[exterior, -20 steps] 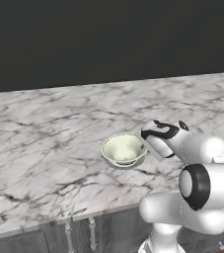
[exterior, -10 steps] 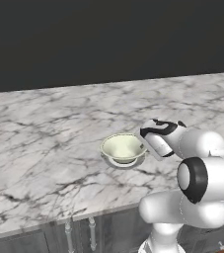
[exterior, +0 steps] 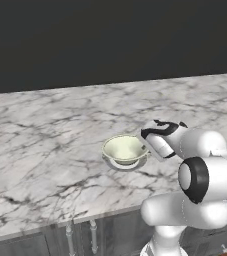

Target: Move the bowls from the cabinet to the plates on the dining table.

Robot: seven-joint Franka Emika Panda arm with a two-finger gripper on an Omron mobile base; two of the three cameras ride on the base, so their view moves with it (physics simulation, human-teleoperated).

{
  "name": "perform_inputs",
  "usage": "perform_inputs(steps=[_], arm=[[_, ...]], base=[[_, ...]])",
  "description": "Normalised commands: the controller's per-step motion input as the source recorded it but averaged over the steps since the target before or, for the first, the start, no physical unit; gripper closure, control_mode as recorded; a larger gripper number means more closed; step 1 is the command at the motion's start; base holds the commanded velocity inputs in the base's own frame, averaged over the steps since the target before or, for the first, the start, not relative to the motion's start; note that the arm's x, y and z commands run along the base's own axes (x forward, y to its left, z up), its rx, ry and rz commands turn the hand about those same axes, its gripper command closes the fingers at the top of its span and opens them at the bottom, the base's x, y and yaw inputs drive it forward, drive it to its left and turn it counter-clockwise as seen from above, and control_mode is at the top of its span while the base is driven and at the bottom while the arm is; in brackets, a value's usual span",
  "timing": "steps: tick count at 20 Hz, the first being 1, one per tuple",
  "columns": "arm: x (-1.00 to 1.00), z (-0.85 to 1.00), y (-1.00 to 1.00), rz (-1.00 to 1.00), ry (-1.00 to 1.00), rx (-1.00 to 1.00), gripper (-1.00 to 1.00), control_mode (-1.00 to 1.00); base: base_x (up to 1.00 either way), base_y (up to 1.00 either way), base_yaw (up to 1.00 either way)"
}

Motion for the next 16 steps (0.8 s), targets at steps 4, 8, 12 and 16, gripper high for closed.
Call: perform_inputs(steps=[4,8,12,16], arm=[[0.21,-0.15,0.01,-0.03,0.0,-0.02,1.0,-1.0],[0.05,-0.04,0.01,-0.01,0.0,0.0,1.0,-1.0],[0.0,0.0,0.0,0.0,0.0,0.0,1.0,-1.0],[0.0,0.0,0.0,0.0,0.0,0.0,-1.0,-1.0]], base=[[0.0,0.0,0.0],[0.0,0.0,0.0],[0.0,0.0,0.0],[0.0,0.0,0.0]])
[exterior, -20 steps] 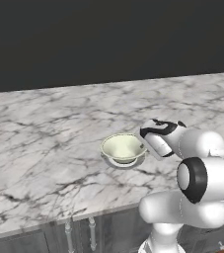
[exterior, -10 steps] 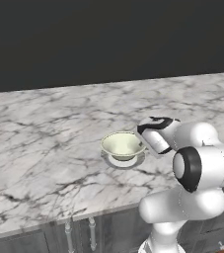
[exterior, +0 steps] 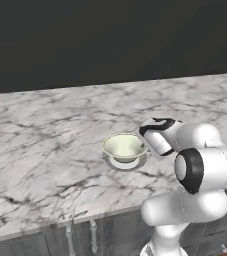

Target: Move the bowls from the cabinet to the plates on the dining table.

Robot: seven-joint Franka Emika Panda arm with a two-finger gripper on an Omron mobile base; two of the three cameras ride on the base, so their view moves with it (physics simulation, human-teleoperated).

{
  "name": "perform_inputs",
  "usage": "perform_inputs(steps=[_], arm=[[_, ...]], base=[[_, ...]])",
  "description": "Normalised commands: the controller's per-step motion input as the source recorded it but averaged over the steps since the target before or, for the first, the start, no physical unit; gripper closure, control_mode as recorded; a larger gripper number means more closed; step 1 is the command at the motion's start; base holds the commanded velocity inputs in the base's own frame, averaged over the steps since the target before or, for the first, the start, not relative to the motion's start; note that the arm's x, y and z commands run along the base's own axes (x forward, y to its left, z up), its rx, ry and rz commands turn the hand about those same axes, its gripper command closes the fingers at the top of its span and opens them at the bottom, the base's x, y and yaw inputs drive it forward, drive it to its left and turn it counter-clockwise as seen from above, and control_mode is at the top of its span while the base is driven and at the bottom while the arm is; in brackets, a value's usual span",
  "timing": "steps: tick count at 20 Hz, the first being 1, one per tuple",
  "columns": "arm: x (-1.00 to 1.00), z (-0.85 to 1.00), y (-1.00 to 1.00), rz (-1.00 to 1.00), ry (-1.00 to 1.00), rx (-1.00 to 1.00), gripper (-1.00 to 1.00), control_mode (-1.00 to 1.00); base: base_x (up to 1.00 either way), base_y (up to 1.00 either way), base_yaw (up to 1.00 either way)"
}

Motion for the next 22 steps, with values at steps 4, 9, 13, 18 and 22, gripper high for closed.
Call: perform_inputs(steps=[4,9,13,18,22], arm=[[0.0,0.0,0.0,0.0,0.0,0.0,-1.0,-1.0],[0.0,0.24,-0.11,0.0,0.0,0.05,-1.0,-1.0],[-0.08,0.47,-0.19,0.0,0.03,0.08,-1.0,-1.0],[-0.37,0.71,-0.21,0.0,0.07,0.11,-1.0,-1.0],[-0.49,0.88,-0.09,-0.01,0.14,0.07,-1.0,-1.0]], base=[[0.0,0.0,0.0],[0.0,0.0,0.0],[0.0,0.0,0.0],[0.0,0.0,0.0],[0.0,0.0,0.0]])
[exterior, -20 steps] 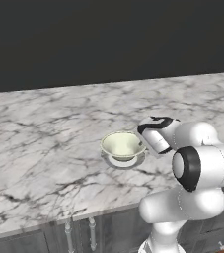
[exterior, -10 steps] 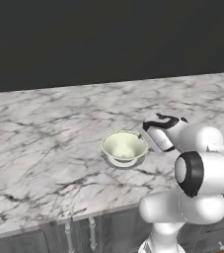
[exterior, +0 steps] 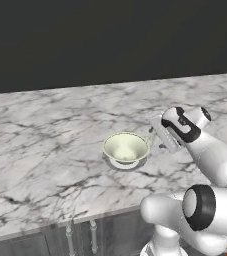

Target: Move the bowls from the cabinet to the plates on the dining table.

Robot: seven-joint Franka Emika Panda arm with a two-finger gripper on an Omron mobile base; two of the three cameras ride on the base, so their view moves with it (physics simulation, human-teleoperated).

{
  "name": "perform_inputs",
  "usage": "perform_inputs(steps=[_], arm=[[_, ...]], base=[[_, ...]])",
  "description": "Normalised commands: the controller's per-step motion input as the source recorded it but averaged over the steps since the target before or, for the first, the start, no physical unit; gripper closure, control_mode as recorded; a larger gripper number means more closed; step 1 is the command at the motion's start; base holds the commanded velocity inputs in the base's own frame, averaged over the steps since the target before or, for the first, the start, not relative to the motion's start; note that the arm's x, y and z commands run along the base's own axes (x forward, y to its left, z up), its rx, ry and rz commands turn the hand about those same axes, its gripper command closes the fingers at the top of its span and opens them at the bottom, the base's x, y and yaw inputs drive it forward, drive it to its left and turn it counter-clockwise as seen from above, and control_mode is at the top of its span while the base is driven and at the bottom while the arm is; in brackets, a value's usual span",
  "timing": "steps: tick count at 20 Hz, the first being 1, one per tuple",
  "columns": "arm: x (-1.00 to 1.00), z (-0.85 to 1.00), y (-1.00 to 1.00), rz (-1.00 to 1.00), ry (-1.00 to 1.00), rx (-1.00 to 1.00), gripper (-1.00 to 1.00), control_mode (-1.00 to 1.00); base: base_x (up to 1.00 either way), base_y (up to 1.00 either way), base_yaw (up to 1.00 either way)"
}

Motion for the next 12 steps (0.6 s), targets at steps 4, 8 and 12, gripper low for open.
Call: perform_inputs(steps=[4,8,12], arm=[[-0.76,0.68,0.0,-0.02,0.06,0.01,-1.0,-1.0],[-0.97,0.2,0.01,0.0,-0.11,-0.05,-1.0,-1.0],[-0.95,0.08,0.05,0.0,-0.32,-0.08,-1.0,-1.0]], base=[[0.0,0.0,0.0],[0.0,0.0,0.0],[0.0,0.0,0.0]])
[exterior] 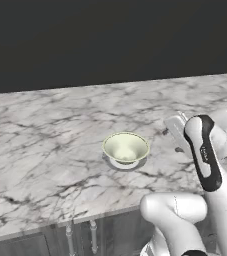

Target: Move the bowls from the cabinet to the plates on the dining table.

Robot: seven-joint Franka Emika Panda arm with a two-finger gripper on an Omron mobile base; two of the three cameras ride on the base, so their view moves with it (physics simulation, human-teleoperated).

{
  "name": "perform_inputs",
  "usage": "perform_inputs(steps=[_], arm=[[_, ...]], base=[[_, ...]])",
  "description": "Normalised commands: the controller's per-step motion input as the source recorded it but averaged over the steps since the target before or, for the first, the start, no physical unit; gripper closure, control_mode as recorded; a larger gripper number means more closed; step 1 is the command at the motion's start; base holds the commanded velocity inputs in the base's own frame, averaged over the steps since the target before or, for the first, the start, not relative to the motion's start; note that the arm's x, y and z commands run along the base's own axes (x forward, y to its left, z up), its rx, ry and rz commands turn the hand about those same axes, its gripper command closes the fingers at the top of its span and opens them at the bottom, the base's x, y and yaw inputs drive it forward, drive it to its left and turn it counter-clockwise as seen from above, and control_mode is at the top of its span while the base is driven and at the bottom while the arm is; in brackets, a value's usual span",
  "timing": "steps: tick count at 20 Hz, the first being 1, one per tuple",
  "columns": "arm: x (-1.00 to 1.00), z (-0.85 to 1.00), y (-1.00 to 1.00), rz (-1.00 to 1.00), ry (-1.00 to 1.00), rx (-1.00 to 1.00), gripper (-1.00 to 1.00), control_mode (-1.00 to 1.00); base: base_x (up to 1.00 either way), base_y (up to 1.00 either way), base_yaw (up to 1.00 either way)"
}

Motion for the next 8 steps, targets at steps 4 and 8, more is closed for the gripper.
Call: perform_inputs(steps=[4,8], arm=[[-0.9,0.21,0.08,0.0,-0.42,-0.07,-1.0,-1.0],[-0.88,0.24,0.02,0.0,-0.41,-0.03,-1.0,-1.0]], base=[[0.0,0.0,0.0],[0.0,0.0,0.0]])
